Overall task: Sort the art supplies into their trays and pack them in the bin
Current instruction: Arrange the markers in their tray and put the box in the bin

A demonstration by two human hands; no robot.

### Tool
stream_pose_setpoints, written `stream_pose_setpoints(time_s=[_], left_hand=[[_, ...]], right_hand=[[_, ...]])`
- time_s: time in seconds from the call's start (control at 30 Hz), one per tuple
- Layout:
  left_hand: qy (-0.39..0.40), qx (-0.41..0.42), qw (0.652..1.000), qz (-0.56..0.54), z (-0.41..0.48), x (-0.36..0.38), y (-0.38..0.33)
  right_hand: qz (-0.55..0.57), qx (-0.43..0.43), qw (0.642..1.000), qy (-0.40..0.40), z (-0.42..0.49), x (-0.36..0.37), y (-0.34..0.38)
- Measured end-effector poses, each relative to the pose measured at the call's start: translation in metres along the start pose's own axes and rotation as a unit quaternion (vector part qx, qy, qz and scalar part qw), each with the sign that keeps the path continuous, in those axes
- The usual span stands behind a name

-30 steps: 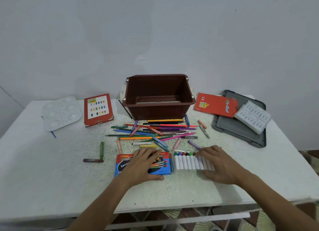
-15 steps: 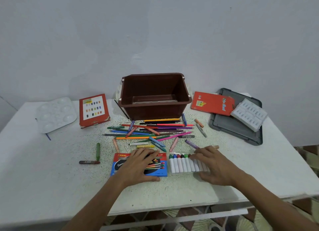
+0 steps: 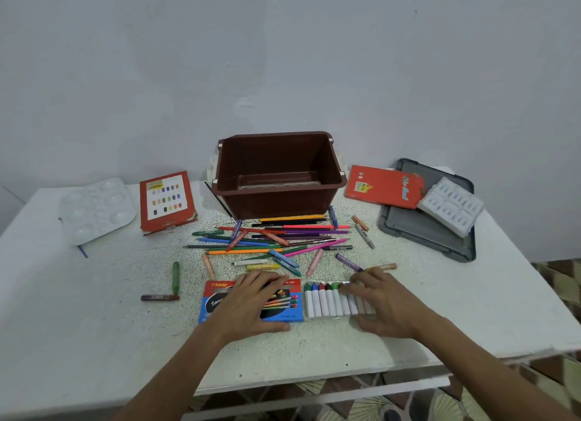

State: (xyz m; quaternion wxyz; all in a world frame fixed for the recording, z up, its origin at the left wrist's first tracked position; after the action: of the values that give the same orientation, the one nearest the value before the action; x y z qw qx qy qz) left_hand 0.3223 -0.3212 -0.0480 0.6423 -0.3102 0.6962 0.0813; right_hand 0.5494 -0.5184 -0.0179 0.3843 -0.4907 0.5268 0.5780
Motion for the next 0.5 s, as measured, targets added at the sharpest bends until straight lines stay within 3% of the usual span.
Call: stream_pose_setpoints(time_s=[0.5], left_hand=[[0.014, 0.006, 1.0, -0.012, -0.003, 0.0, -0.007]], right_hand=[[-0.015, -0.029, 0.999, -0.011, 0.01, -0.001, 0.018]])
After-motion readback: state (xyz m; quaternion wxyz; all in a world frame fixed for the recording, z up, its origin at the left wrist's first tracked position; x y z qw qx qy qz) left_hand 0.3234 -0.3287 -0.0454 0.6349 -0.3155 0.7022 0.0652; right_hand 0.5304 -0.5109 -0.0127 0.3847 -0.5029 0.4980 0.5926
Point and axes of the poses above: each hand's wrist, its own z-axis towards the middle knuckle, its own x-axis out of the palm, y = z × x, the point moved 3 cm from there along z, towards the middle knuckle, and after that the axes turned 14 degrees about -x, right-handed, at the moved point
